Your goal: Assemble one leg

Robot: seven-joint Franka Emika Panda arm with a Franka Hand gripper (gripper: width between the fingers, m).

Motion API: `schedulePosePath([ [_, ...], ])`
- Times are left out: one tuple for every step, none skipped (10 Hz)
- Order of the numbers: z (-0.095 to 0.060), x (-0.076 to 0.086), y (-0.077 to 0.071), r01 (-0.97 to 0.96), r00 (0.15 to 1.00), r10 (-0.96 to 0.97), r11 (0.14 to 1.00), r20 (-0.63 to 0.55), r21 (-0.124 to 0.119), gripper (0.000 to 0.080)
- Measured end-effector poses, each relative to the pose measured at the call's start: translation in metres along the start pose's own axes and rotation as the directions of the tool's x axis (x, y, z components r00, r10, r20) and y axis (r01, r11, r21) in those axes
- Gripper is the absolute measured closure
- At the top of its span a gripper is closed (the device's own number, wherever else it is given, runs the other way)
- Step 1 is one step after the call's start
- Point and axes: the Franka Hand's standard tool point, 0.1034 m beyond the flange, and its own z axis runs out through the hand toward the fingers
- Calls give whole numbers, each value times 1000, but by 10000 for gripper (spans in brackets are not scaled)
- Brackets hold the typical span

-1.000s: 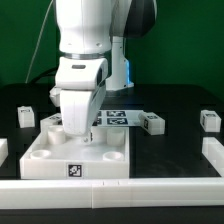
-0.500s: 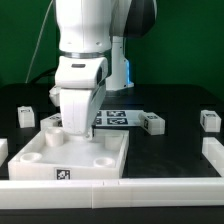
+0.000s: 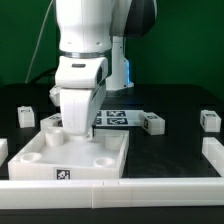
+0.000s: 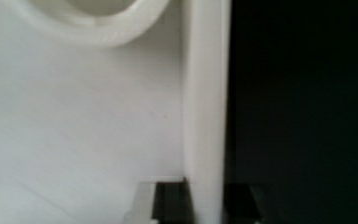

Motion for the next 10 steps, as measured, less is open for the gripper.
schedulePosePath([
  [1,8,0,42,999,-42,999,1,-1,735],
  [2,20,-2,92,996,-92,996,3,-1,735],
  [2,26,-1,103,995,-103,995,0,-2,735],
  [2,25,-1,99,995,-99,995,0,-3,735],
  [2,25,-1,99,995,-99,995,0,-4,735],
  [2,25,-1,99,995,-99,995,0,-4,735],
  [2,25,-1,99,995,-99,995,0,-4,735],
  [2,26,-1,99,995,-99,995,-1,-4,735],
  [2,37,0,116,993,-116,993,-5,-7,735],
  [2,51,2,138,990,-138,990,-9,-11,735],
])
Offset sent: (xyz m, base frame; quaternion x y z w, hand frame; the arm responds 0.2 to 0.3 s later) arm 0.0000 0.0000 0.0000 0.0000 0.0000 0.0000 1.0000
